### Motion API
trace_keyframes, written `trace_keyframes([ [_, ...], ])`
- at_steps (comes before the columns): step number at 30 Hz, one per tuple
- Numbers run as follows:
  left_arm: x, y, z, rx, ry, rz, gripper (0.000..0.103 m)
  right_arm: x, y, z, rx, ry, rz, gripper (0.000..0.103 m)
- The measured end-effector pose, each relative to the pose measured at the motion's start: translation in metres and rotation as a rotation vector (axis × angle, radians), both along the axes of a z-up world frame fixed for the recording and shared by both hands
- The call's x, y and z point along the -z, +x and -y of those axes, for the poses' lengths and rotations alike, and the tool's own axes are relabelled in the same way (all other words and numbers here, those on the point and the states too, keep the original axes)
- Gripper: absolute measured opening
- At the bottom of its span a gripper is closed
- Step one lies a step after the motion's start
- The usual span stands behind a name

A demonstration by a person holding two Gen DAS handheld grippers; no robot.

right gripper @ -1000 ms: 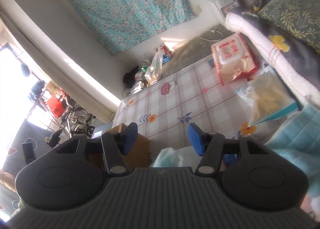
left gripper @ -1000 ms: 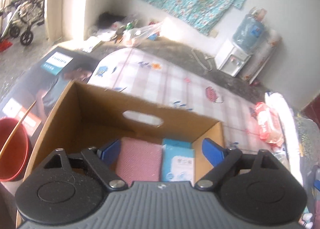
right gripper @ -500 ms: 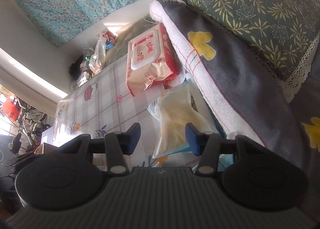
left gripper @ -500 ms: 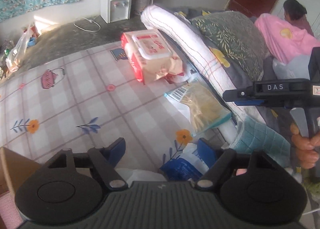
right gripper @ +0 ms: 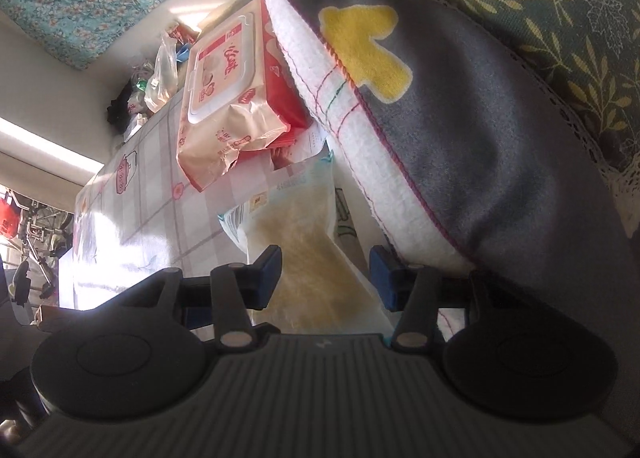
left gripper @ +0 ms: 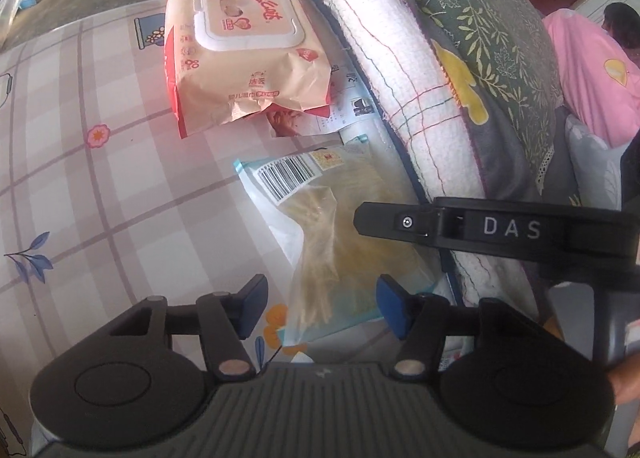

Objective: Organize soft objects
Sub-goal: 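Grasp the clear plastic bag beside the wet wipes with the right tool, then carry the clear bag with the right tool into the cardboard box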

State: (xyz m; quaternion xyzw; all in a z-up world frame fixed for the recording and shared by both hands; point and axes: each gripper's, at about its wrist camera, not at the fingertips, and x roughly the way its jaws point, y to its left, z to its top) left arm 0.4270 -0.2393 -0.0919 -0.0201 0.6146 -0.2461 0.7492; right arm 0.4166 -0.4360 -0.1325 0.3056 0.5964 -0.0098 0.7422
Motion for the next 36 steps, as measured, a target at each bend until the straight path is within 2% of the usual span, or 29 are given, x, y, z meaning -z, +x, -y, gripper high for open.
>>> trace_keyframes([
  [2,0.009,0.004,0.002,-0.013,0.007,-0.024,0.053,0.003,0.001,-0.005,-0.012,0.014,-0.007,0.052],
  [4,0.017,0.007,0.001,-0.037,0.004,-0.044,0.051,0.010,0.001,-0.009,-0.021,0.038,-0.018,0.052],
  [6,0.015,0.008,-0.001,-0.052,-0.005,-0.030,0.047,0.012,-0.001,-0.012,-0.027,0.048,-0.012,0.052],
  [10,0.004,0.004,-0.006,-0.052,0.000,0.000,0.033,0.009,-0.003,-0.015,-0.009,0.086,0.007,0.035],
  [14,-0.017,-0.007,-0.013,-0.036,-0.011,0.041,0.029,-0.001,-0.012,-0.014,0.004,0.104,0.025,0.031],
  [20,-0.067,-0.034,-0.036,-0.031,-0.049,0.126,0.026,-0.050,-0.029,-0.030,0.008,0.130,0.098,0.030],
  [26,-0.125,-0.070,-0.083,-0.064,-0.127,0.222,0.025,-0.124,-0.055,-0.063,-0.021,0.151,0.194,0.030],
  [32,-0.176,-0.119,-0.160,-0.145,-0.168,0.313,0.024,-0.185,-0.080,-0.132,-0.109,0.199,0.270,0.030],
  [36,-0.194,-0.154,-0.229,-0.238,-0.158,0.356,0.023,-0.202,-0.091,-0.192,-0.183,0.263,0.286,0.030],
])
